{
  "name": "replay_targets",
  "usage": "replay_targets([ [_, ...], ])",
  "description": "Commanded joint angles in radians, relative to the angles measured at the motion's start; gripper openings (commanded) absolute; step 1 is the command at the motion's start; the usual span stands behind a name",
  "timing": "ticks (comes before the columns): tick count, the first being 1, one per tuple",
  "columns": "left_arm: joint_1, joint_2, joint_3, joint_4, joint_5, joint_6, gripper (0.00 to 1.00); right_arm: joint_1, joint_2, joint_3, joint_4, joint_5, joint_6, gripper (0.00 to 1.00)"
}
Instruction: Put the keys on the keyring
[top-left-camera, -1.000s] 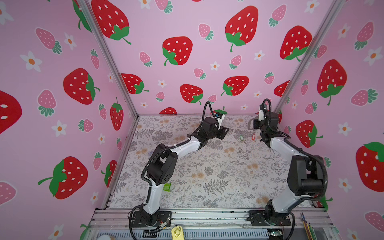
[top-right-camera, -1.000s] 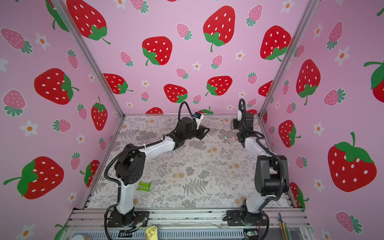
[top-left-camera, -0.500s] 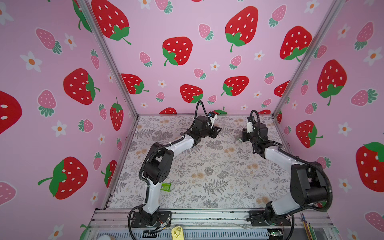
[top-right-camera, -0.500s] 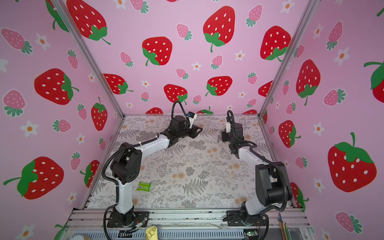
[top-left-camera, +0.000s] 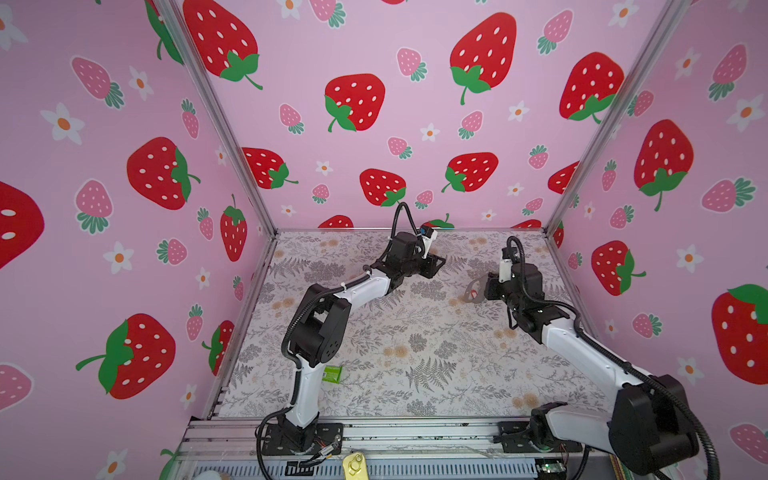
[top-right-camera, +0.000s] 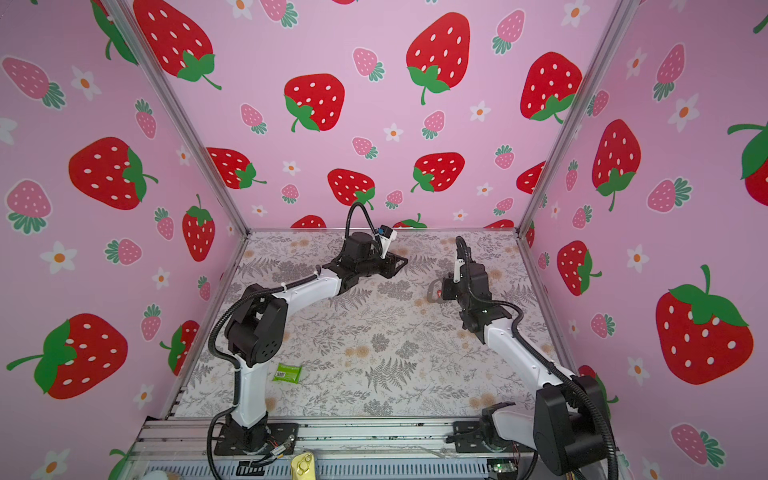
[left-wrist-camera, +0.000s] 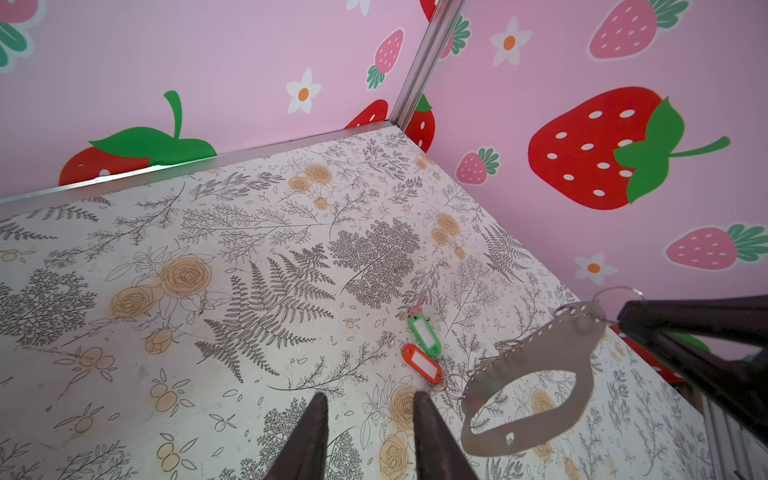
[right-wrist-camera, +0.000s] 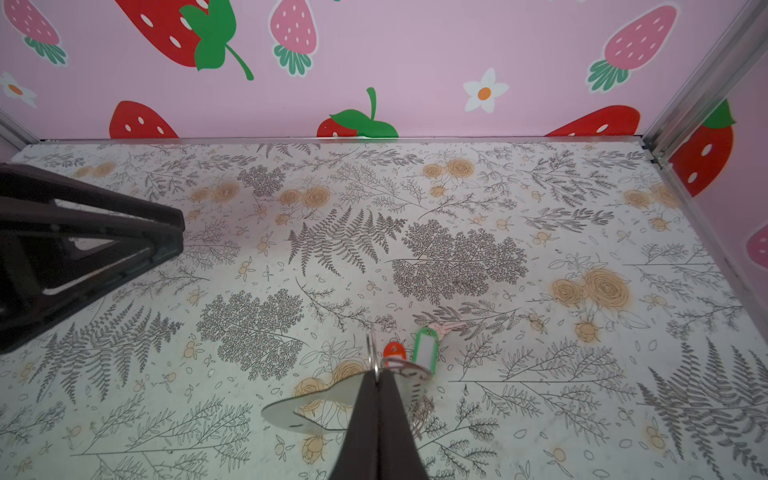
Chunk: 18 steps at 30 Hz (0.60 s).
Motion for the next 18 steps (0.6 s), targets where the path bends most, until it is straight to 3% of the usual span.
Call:
replay_targets([
  [1, -0.027, 0.047, 0.080, -0.028, 0.034, 0.029, 0.37, -0.050, -0.014, 0.088, 0.033, 0.023, -0.021, 0.00],
  [7, -0.082, 0.149, 0.219, -0.101, -0.014, 0.070, 0.40, -0.108, 0.024, 0.231, 0.123, 0.009, -0.115, 0.00],
  [18, -0.219, 0.410, 0.592, -0.314, -0.359, 0.045, 0.46, -0.269, 0.070, 0.316, 0.110, -0.041, -0.173, 0.00],
])
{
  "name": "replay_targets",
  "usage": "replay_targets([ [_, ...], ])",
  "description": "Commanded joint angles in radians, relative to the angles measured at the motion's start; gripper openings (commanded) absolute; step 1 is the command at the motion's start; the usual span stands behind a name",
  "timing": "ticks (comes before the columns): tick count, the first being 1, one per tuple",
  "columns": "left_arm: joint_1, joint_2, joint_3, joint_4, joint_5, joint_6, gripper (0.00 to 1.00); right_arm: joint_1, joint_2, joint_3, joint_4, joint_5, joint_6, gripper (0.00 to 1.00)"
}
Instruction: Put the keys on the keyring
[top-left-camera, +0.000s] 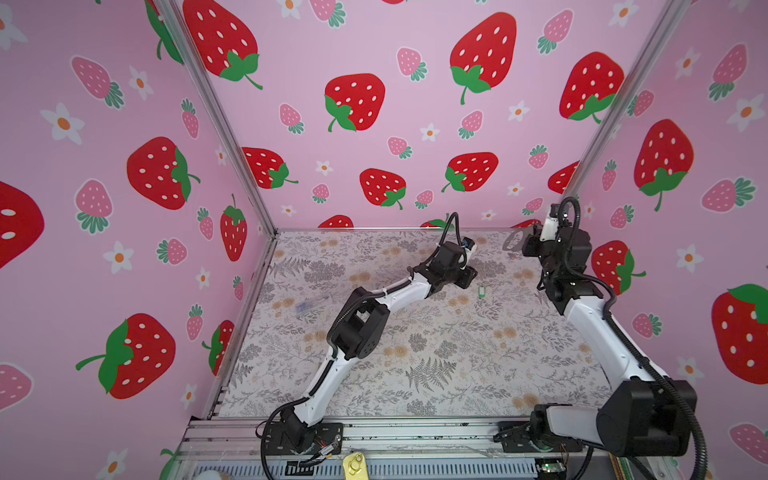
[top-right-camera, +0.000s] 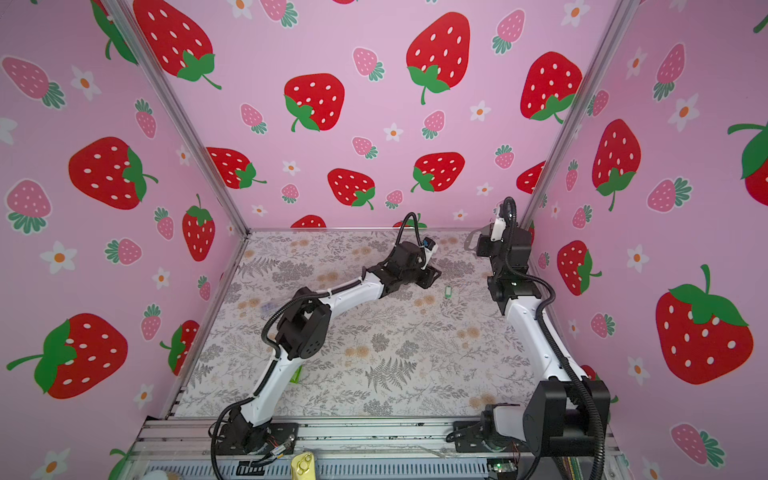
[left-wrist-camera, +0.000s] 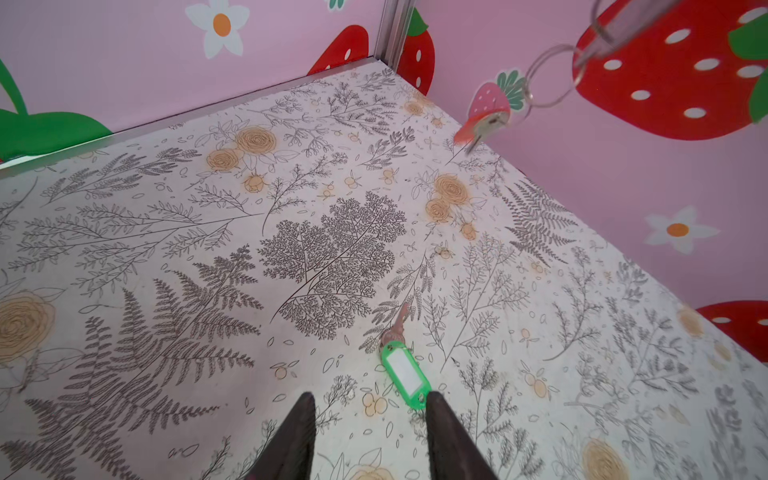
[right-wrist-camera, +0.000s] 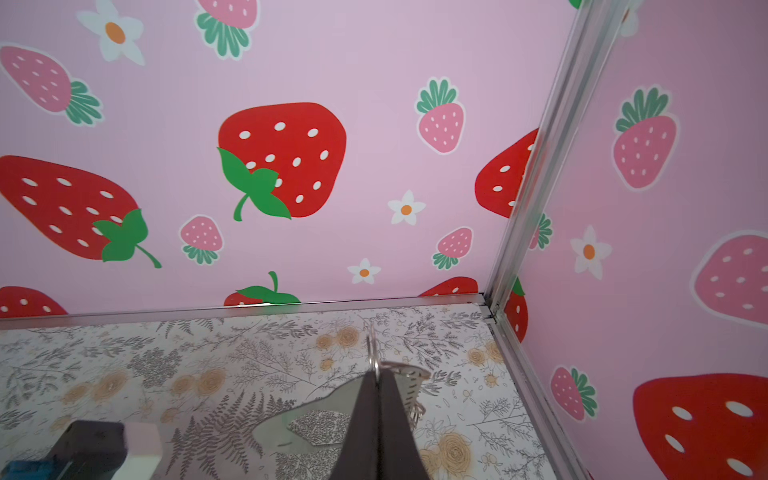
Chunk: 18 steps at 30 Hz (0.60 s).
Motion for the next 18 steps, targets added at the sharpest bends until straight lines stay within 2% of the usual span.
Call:
replay_targets([
  [1, -0.034, 0.085, 0.163, -0.114, -0.132, -0.007, 0.46, -0.026, 0.008, 0.018, 0.021, -0.021, -0.013, 0.00],
  [3, -0.051, 0.138, 0.244, -0.161, -0.138, -0.018, 0.46, -0.033, -0.003, 0.001, 0.026, -0.023, -0.005, 0.00],
  [9, -0.093, 0.199, 0.288, -0.160, -0.234, -0.054, 0.43, -0.033, -0.062, -0.083, 0.024, -0.030, 0.018, 0.00],
  [18, -0.154, 0.310, 0.383, -0.235, -0.342, -0.036, 0.40, -0.017, -0.146, -0.167, -0.008, -0.041, 0.030, 0.00],
])
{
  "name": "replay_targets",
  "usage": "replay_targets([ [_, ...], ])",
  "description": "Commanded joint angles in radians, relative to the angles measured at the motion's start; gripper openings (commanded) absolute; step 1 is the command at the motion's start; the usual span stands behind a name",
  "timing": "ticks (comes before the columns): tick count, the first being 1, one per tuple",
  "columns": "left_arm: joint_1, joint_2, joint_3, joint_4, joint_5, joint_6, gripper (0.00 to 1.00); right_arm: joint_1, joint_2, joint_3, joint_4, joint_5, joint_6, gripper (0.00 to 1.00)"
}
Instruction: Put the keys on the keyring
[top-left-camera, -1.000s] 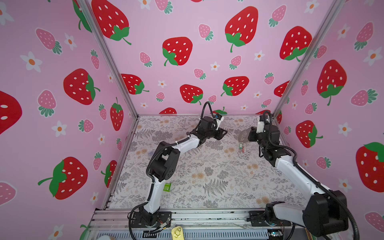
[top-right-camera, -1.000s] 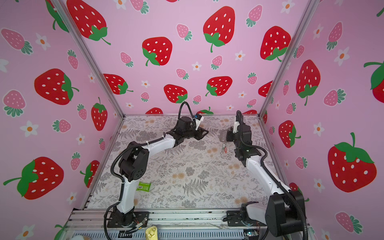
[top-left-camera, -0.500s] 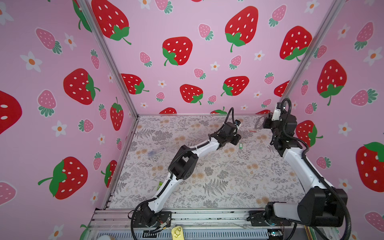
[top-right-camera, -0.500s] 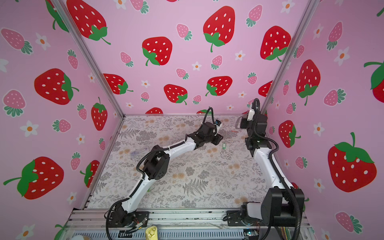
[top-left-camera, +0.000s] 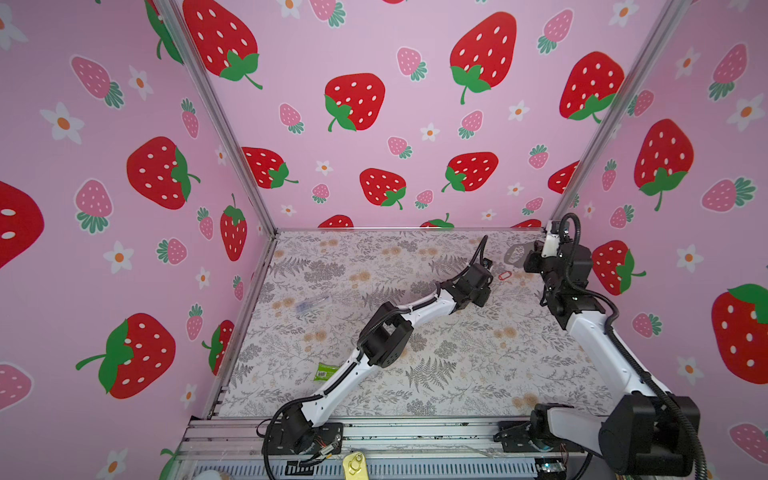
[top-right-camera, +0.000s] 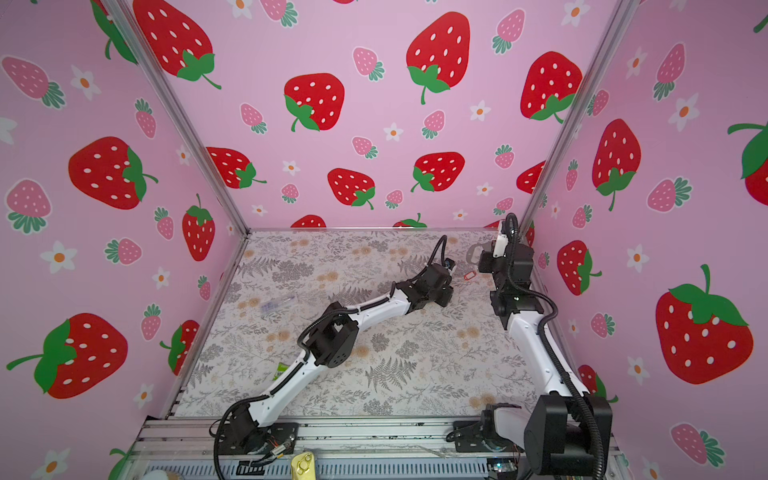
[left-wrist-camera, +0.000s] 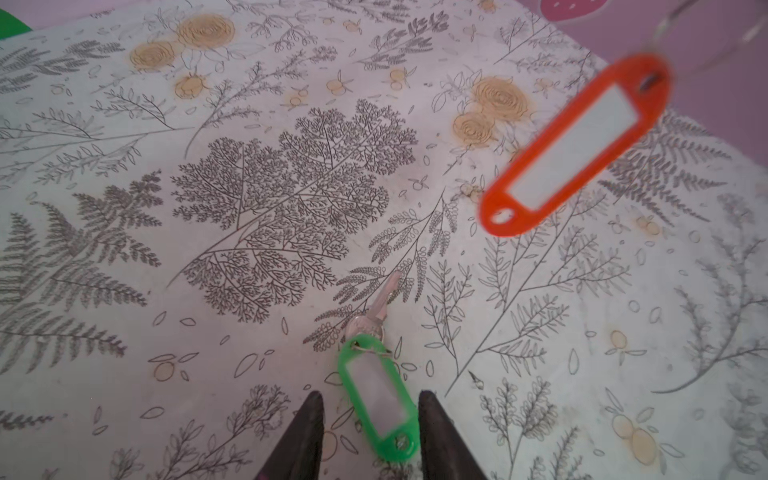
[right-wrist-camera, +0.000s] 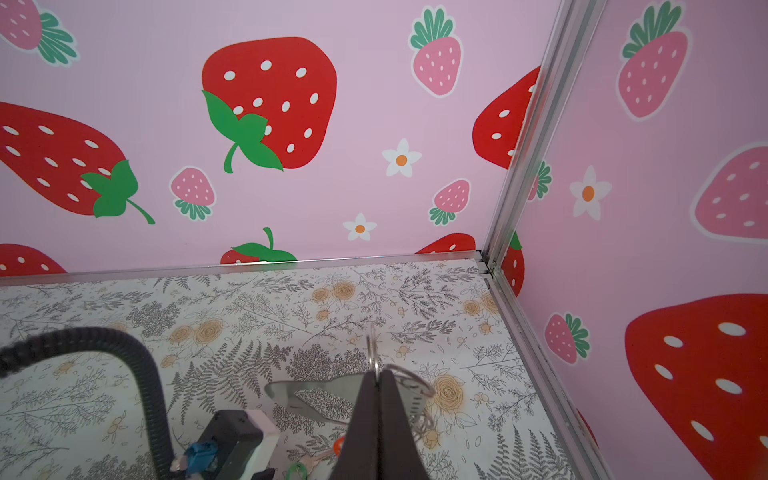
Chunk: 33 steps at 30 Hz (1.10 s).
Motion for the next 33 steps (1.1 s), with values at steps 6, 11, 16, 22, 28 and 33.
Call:
replay_targets([
  [6, -0.044, 0.083, 0.129, -0.111, -0.163, 0.036, 0.37, 0.054, -0.055, -0.021, -0.010, 0.008, -0.019, 0.00],
  [11, -0.047, 0.121, 0.182, -0.172, -0.156, -0.001, 0.33, 0.100, -0.049, -0.025, -0.013, 0.036, -0.062, 0.00],
  [16, -0.045, 0.122, 0.189, -0.210, -0.128, -0.057, 0.22, 0.126, -0.059, -0.026, -0.013, 0.072, -0.105, 0.00],
  [22, -0.037, 0.007, 0.005, -0.156, -0.132, -0.063, 0.17, 0.129, -0.079, -0.033, -0.012, 0.082, -0.110, 0.00],
  [28, -0.006, -0.228, -0.397, 0.005, -0.088, -0.078, 0.15, 0.127, -0.099, -0.049, 0.001, 0.092, -0.119, 0.00],
  [33, 0.023, -0.310, -0.516, 0.160, 0.061, -0.073, 0.33, 0.123, -0.091, -0.055, 0.024, 0.098, -0.113, 0.00],
])
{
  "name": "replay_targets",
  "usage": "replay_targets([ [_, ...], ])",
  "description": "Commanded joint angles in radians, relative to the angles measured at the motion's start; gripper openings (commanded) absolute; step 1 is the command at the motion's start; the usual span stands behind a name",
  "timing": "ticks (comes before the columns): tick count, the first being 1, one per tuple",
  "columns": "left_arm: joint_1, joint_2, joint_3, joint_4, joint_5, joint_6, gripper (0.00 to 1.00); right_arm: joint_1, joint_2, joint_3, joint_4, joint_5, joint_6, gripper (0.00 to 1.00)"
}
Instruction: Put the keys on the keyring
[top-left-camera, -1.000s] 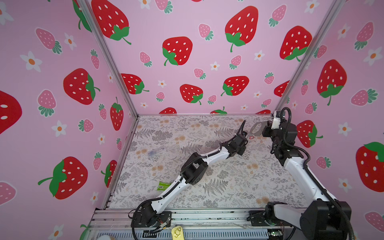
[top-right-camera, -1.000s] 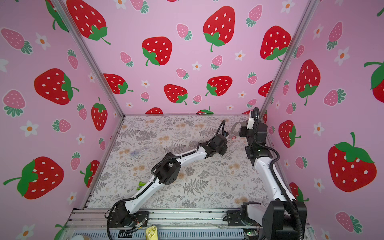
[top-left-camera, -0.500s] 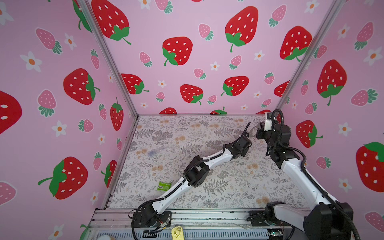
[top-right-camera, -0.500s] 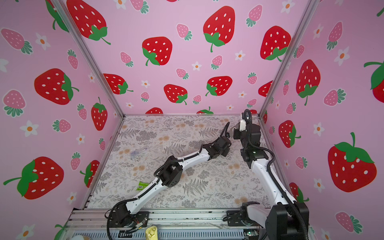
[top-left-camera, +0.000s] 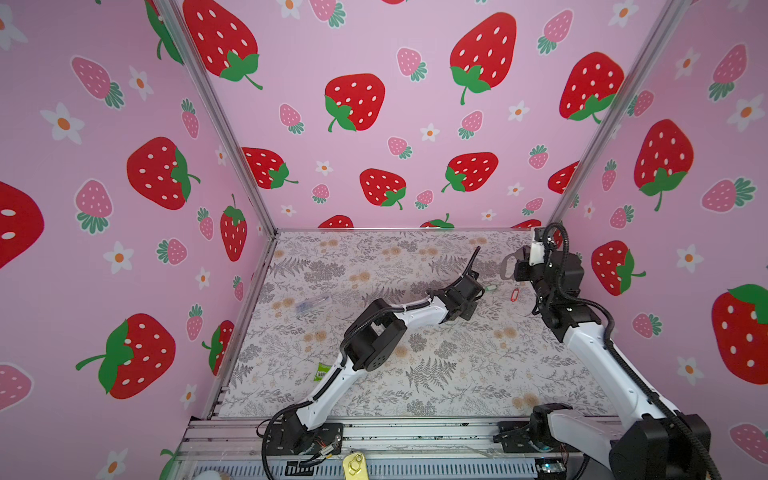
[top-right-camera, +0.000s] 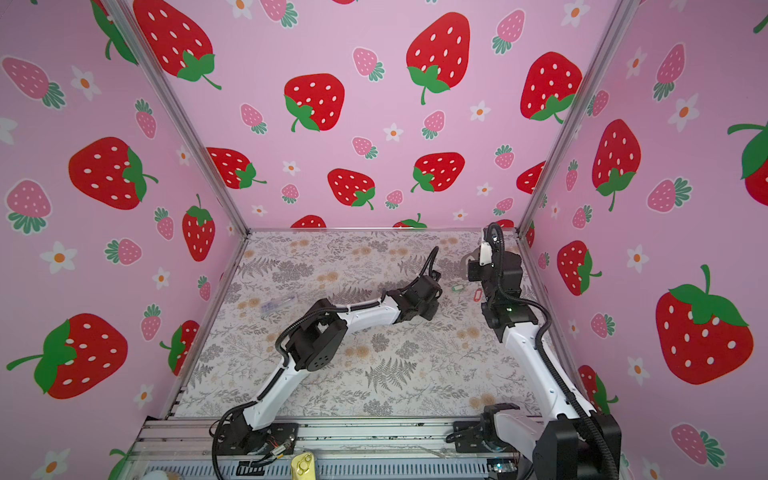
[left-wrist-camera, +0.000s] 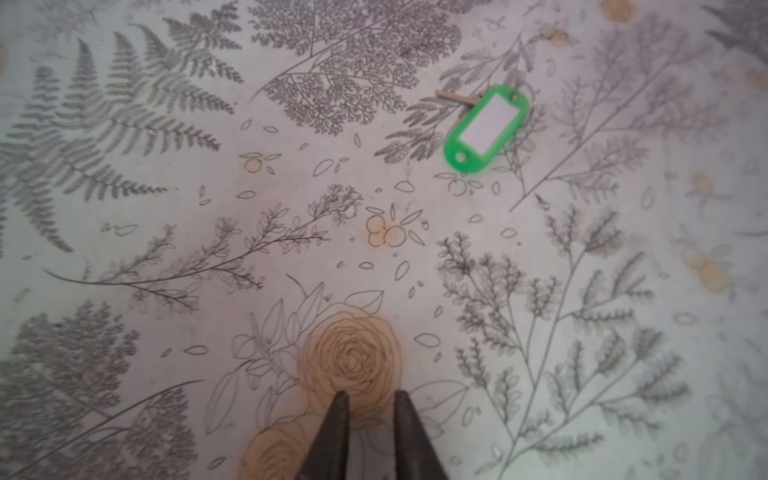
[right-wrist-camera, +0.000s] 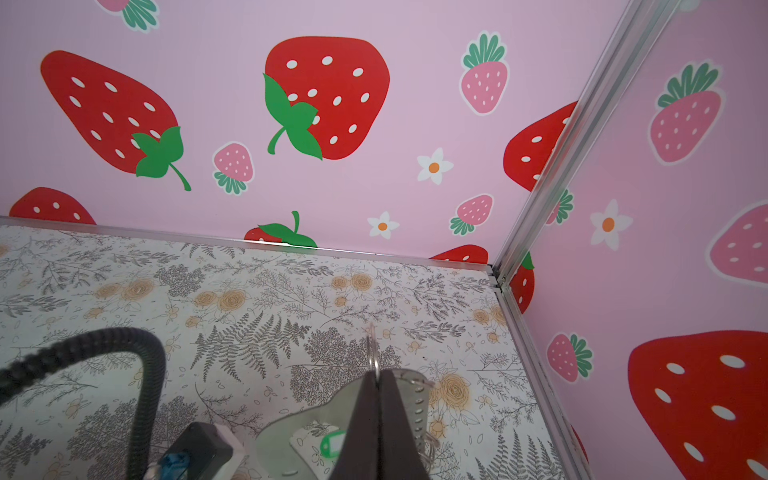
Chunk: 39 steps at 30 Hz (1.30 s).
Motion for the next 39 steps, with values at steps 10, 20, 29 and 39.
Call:
replay_targets([
  [10, 0.026, 0.167, 0.242, 0.295, 0.225, -0.130, 0.46, -0.010, -0.004, -0.008, 0.049, 0.014, 0.015, 0.00],
  [20, -0.002, 0.336, 0.452, 0.217, 0.093, -0.115, 0.51, -0.011, -0.016, -0.032, 0.056, 0.014, 0.018, 0.00],
  [29, -0.033, 0.406, 0.522, 0.239, -0.021, -0.117, 0.51, -0.010, -0.045, -0.068, 0.059, 0.014, 0.021, 0.00],
  [39, -0.044, 0.404, 0.543, 0.184, -0.147, -0.153, 0.50, 0.012, -0.066, -0.107, 0.091, 0.026, 0.005, 0.00],
])
